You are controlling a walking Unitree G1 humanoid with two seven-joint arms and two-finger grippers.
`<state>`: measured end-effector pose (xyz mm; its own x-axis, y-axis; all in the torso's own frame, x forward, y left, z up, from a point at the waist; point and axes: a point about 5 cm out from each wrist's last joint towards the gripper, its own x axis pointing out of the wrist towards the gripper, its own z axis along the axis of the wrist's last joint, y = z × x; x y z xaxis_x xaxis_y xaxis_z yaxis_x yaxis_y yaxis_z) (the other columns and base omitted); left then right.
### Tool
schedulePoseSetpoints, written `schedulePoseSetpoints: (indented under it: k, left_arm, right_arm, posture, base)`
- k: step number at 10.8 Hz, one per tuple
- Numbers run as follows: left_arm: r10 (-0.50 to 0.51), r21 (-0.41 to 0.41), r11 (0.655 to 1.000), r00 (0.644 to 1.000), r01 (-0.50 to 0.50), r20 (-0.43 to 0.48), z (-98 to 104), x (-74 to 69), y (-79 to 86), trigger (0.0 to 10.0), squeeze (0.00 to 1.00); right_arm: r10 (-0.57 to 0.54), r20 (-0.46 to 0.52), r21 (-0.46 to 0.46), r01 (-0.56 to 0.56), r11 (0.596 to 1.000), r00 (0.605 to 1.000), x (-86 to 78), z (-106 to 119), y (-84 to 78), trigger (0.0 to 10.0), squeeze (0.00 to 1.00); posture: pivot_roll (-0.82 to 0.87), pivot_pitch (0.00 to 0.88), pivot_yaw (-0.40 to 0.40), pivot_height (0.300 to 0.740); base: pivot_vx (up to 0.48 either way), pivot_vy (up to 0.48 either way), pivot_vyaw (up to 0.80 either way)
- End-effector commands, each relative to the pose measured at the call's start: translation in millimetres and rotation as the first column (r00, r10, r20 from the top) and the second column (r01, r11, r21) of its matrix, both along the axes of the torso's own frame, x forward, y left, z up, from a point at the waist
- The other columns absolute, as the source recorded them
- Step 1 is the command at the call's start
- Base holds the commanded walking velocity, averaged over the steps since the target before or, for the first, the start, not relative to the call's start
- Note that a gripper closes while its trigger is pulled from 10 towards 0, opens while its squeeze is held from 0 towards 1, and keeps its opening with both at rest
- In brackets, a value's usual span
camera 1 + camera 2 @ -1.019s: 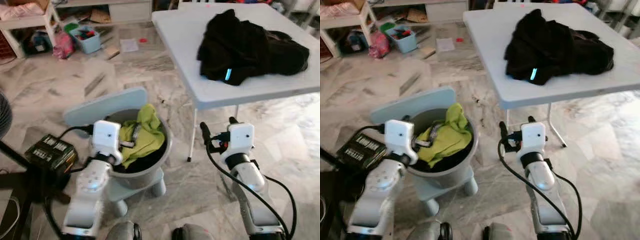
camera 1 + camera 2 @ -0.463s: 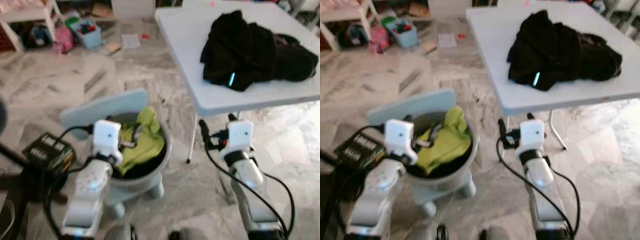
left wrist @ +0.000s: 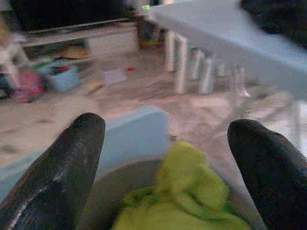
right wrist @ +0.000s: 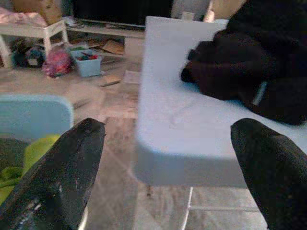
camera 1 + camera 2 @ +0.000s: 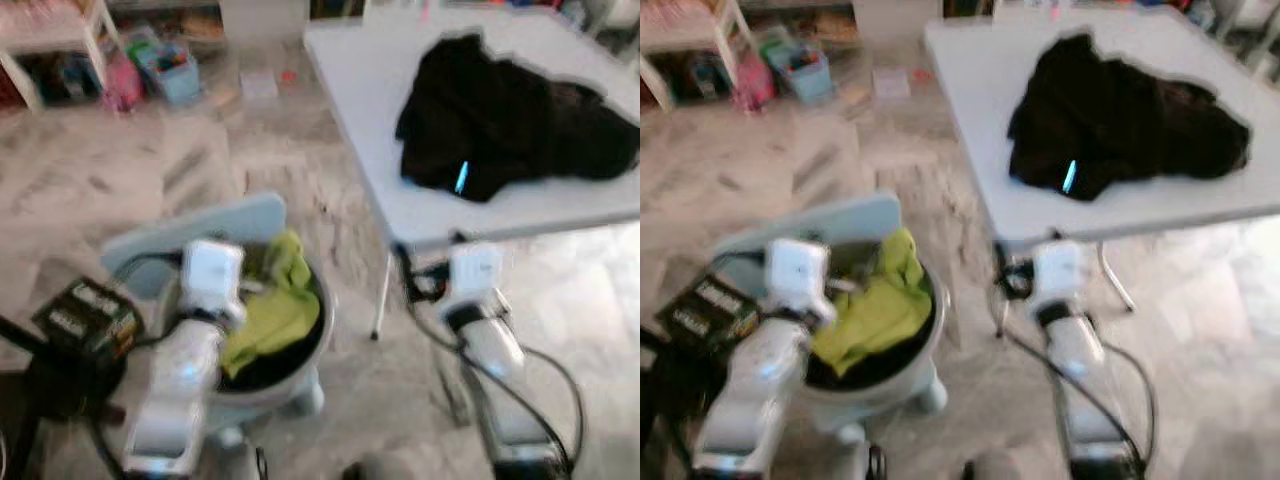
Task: Hang hanger
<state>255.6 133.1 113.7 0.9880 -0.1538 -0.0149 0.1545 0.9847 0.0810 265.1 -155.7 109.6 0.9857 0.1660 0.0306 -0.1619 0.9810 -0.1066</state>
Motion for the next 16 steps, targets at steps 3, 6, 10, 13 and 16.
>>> schedulePoseSetpoints:
  k: [3,6,10,13,16]
  left_arm:
    - [0.096,0.017,0.995,0.983,-0.095,-0.155,-20.5,6.1,11.2,10.0,0.00]
    - [0.119,0.063,0.993,0.915,-0.103,-0.384,-57.3,-0.2,24.1,10.0,0.00]
    - [0.097,0.123,0.992,0.856,-0.040,-0.508,-77.8,22.3,35.1,10.0,0.00]
    - [0.024,0.083,0.996,0.807,0.031,-0.591,-91.8,27.3,32.8,10.0,0.00]
    - [-0.052,0.078,0.988,0.764,0.133,-0.643,-104.4,28.5,29.8,0.0,0.00]
  right_arm:
    - [-0.021,-0.008,-0.036,0.020,0.999,1.000,-3.1,0.1,-12.3,10.0,0.00]
    - [0.022,-0.149,-0.143,-0.044,0.989,0.989,-20.9,-20.9,-20.8,10.0,0.00]
    - [0.095,-0.350,-0.176,-0.165,0.970,0.932,-79.2,-25.7,-51.2,10.0,0.00]
    - [0.101,-0.401,-0.228,-0.205,0.952,0.911,-94.5,-19.1,-61.4,10.0,0.00]
    - [0.111,-0.399,-0.231,-0.217,0.949,0.910,-85.7,-10.7,-57.6,10.0,0.00]
  posture:
    - [-0.06,0.102,-0.034,0.740]
    - [-0.09,0.122,-0.057,0.740]
    - [-0.24,0.196,-0.106,0.740]
    - [-0.30,0.227,-0.136,0.740]
    - [-0.31,0.217,-0.138,0.740]
  base:
    - [0.000,0.000,0.00]
    - [0.000,0.000,0.00]
    - [0.000,0.000,0.00]
    - [0.000,0.000,0.00]
    - [0.000,0.000,0.00]
